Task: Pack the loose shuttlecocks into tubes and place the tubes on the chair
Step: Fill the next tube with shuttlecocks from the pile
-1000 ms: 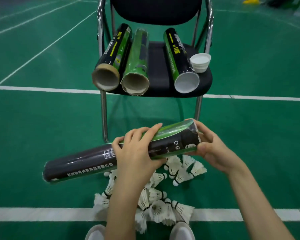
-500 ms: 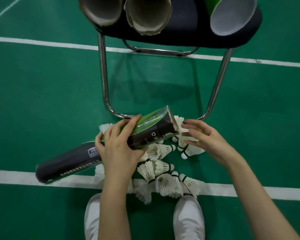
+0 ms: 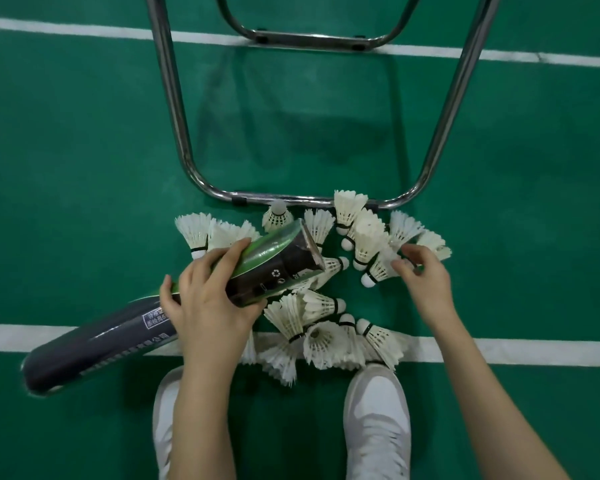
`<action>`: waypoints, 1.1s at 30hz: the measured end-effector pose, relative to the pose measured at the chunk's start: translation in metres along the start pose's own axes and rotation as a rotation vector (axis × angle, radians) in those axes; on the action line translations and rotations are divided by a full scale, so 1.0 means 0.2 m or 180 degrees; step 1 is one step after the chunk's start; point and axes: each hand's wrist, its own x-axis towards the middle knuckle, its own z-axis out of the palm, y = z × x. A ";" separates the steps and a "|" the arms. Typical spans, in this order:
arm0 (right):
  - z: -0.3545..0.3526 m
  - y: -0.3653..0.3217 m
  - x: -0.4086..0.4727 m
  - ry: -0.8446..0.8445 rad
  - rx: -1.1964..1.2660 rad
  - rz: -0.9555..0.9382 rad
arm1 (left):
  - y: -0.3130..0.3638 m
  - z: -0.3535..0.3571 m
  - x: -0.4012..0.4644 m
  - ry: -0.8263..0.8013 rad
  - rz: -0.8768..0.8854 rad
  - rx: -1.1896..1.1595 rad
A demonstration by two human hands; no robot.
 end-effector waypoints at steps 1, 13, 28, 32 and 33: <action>0.00 0.01 0.00 -0.0013 -0.0040 -0.0004 | 0.00 0.01 -0.01 -0.0009 0.0000 0.0033; 0.04 0.08 -0.03 -0.0134 -0.0396 0.0244 | 0.02 0.06 -0.04 -0.0109 -0.0015 -0.0070; -0.10 -0.32 -0.32 -0.0482 0.1270 -0.0286 | 0.04 0.06 -0.03 -0.0184 0.0028 -0.0067; -0.06 -0.42 -0.36 -0.0677 0.1277 -0.0327 | 0.04 0.06 -0.03 -0.0149 0.0047 -0.0061; -0.05 -0.43 -0.37 -0.0680 0.1282 -0.0298 | 0.03 0.06 -0.03 -0.0145 0.0071 -0.0056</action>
